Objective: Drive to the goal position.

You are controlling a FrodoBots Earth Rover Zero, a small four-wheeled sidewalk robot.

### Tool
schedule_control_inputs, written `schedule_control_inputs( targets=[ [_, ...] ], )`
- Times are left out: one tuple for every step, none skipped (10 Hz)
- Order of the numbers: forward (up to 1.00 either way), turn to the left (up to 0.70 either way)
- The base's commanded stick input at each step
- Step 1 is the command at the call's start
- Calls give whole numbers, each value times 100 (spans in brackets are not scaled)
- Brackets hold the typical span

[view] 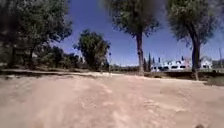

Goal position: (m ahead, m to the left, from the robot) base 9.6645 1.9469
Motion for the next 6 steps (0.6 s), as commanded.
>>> schedule_control_inputs(
  targets=[
    [85,34],
    [85,34],
    [85,34],
    [85,34],
    [85,34],
    [85,34]
  ],
)
